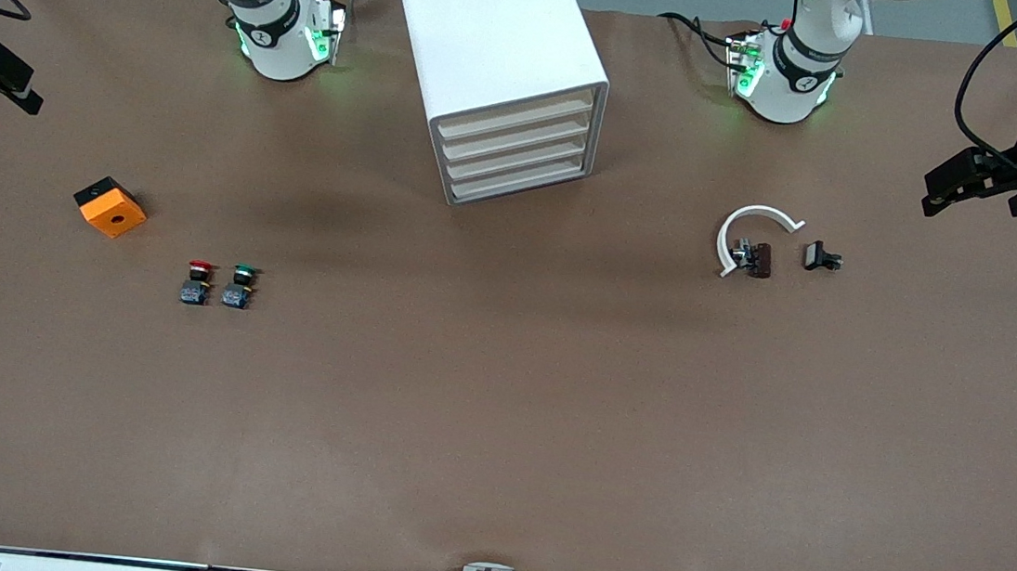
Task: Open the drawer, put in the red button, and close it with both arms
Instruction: 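Reach the left gripper to the drawer while the right gripper reaches the red button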
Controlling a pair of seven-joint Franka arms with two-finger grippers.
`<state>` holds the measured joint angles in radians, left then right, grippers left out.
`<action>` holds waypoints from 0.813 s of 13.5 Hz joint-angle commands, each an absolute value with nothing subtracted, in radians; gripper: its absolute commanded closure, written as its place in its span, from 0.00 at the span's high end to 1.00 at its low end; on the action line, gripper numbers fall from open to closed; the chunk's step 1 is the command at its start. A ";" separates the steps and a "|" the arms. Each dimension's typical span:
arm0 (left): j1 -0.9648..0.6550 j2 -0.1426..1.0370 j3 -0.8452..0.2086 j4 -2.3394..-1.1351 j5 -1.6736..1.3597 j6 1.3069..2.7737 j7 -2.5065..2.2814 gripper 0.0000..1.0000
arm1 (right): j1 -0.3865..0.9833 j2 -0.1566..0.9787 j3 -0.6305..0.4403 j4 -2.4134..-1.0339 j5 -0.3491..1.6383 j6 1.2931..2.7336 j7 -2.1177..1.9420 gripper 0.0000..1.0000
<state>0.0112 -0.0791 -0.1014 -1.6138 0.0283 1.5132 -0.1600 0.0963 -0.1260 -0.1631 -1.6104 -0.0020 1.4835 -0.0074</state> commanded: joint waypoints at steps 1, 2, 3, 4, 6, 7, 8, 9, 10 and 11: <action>0.015 -0.071 -0.103 -1.591 0.021 1.493 -0.161 1.00 | 0.087 -0.129 -0.153 -1.606 -0.011 1.476 -0.011 1.00; 0.017 -0.071 -0.103 -1.591 0.021 1.494 -0.163 1.00 | 0.087 -0.129 -0.153 -1.606 -0.011 1.476 -0.011 1.00; 0.017 -0.069 -0.103 -1.591 0.021 1.494 -0.163 1.00 | 0.087 -0.129 -0.153 -1.606 -0.011 1.476 -0.011 1.00; 0.015 -0.057 -0.103 -1.586 0.025 1.494 -0.167 1.00 | 0.087 -0.129 -0.153 -1.606 -0.011 1.476 -0.011 1.00; 0.015 0.003 -0.101 -1.546 0.023 1.494 -0.166 1.00 | 0.087 -0.129 -0.153 -1.606 -0.011 1.476 -0.011 1.00; 0.017 0.036 -0.103 -1.543 0.018 1.494 -0.169 1.00 | 0.087 -0.129 -0.153 -1.606 -0.011 1.476 -0.011 1.00; 0.014 0.067 -0.103 -1.543 0.012 1.497 -0.176 1.00 | 0.087 -0.129 -0.153 -1.606 -0.011 1.476 -0.011 1.00; 0.009 0.102 -0.103 -1.542 0.006 1.500 -0.181 1.00 | 0.090 -0.121 -0.152 -1.608 -0.011 1.476 -0.012 1.00; 0.008 0.151 -0.103 -1.540 -0.014 1.506 -0.186 1.00 | 0.094 -0.114 -0.150 -1.608 -0.012 1.476 -0.012 1.00; 0.009 0.188 -0.103 -1.540 -0.040 1.528 -0.222 1.00 | 0.098 -0.106 -0.149 -1.608 -0.011 1.476 -0.020 1.00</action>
